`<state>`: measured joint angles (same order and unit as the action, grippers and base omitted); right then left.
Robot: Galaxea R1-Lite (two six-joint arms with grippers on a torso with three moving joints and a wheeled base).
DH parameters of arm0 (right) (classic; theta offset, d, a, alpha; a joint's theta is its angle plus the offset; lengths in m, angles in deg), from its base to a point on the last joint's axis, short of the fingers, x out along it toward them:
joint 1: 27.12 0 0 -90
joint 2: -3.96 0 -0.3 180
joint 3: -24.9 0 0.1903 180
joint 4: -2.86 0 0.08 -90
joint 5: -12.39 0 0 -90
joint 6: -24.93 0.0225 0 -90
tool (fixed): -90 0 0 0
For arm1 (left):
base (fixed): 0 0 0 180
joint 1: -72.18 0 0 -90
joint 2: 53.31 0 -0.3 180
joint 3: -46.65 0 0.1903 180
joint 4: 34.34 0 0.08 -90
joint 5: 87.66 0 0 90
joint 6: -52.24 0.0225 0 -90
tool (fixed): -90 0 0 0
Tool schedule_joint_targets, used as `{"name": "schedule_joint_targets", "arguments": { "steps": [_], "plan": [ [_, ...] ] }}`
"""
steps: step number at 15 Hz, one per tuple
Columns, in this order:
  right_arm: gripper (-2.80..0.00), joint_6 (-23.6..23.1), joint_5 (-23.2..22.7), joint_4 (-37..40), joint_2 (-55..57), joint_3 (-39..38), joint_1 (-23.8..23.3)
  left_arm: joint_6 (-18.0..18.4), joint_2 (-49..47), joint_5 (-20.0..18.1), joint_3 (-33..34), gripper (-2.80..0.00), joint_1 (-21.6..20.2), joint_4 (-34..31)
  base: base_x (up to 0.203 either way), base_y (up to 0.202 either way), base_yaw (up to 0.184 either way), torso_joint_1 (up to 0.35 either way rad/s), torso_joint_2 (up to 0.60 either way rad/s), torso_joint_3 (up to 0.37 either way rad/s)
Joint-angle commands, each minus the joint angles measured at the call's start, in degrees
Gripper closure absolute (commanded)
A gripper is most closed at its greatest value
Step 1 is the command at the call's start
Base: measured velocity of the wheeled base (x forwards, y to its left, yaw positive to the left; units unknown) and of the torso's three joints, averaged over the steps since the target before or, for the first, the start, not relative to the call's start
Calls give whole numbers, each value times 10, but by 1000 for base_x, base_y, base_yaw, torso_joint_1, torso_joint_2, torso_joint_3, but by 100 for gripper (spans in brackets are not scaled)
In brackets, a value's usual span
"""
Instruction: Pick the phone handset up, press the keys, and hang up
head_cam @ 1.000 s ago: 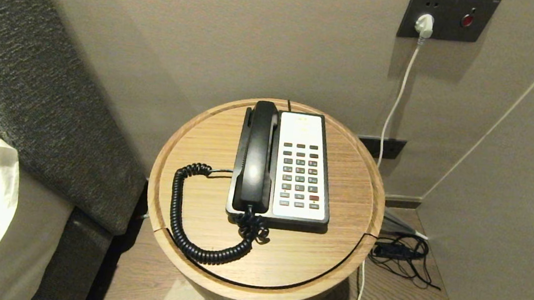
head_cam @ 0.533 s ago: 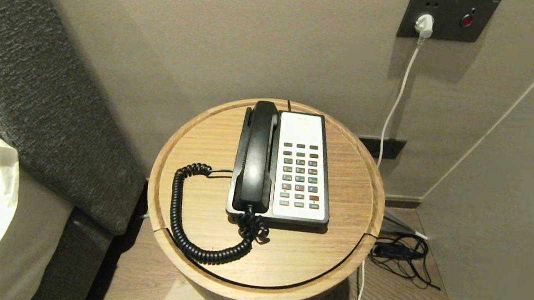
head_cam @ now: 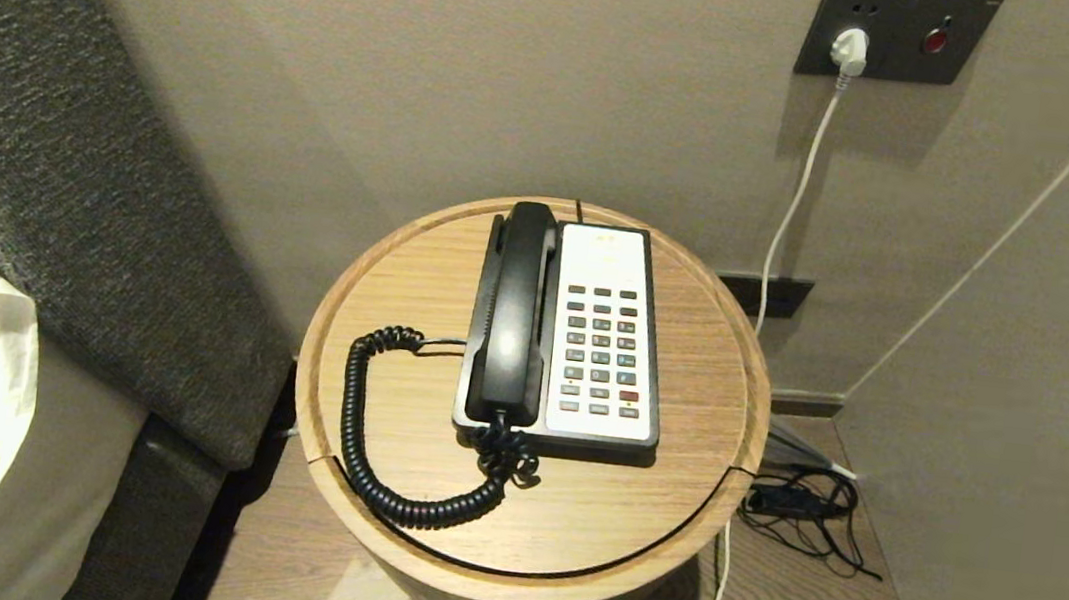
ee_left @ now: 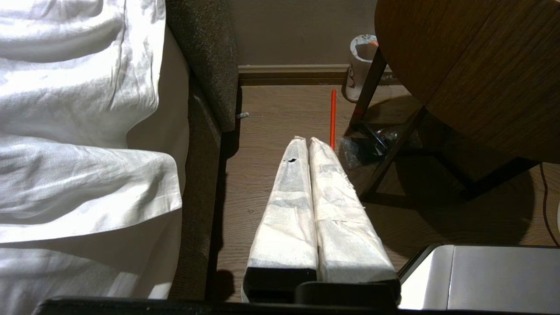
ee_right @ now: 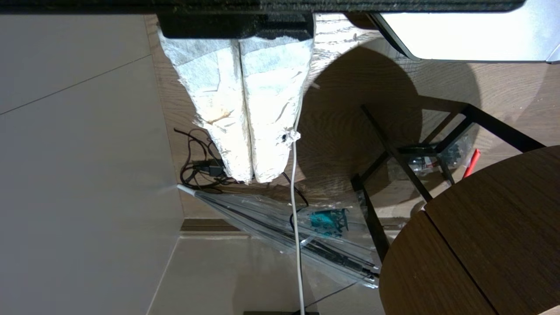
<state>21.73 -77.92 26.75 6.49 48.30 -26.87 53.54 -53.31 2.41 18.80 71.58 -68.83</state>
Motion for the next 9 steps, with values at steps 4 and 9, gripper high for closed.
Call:
{"name": "schedule_joint_targets", "arguments": {
  "steps": [4, 9],
  "plan": [
    [0, -1, 0, 0, 2, 1, 0, -2, -1, 0, 0, 0, 0, -2, 0, 0, 0, 0, 0, 0],
    [0, -1, 0, 0, 2, 1, 0, -15, -1, 1, 0, 0, 0, 1, 0, 0, 0, 2, 1, 61]
  ]
}}
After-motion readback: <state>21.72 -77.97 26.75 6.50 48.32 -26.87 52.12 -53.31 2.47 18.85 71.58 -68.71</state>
